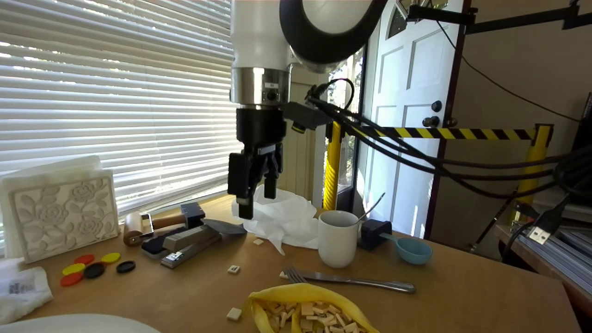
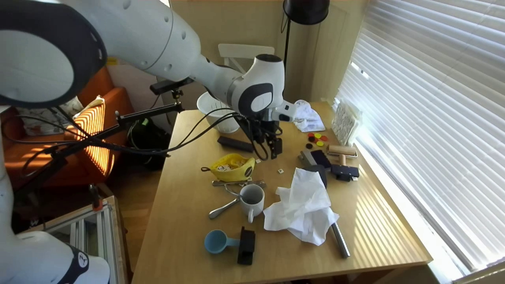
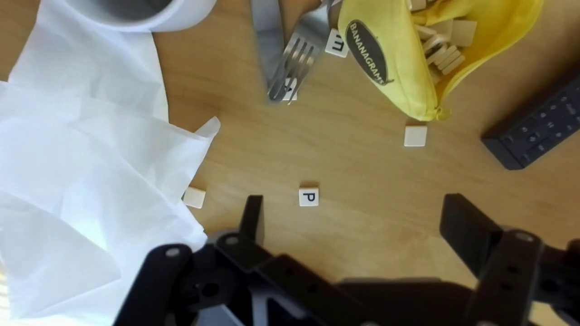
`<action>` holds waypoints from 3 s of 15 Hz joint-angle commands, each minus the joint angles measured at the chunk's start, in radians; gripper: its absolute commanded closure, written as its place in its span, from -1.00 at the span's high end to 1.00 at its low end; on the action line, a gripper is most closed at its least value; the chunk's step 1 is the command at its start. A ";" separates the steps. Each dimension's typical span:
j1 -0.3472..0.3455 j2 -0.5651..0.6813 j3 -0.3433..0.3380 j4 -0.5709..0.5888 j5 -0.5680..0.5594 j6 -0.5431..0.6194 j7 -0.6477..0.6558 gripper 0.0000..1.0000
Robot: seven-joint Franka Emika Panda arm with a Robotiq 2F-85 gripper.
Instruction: Put one tile in the banana bag.
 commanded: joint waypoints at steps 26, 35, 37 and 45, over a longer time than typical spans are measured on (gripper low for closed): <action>0.030 0.385 -0.063 0.385 0.023 -0.062 -0.076 1.00; -0.002 0.458 -0.049 0.432 0.045 -0.035 -0.104 1.00; -0.001 0.463 -0.048 0.433 0.047 -0.017 -0.105 1.00; 0.002 0.471 -0.053 0.437 0.047 0.009 -0.102 0.01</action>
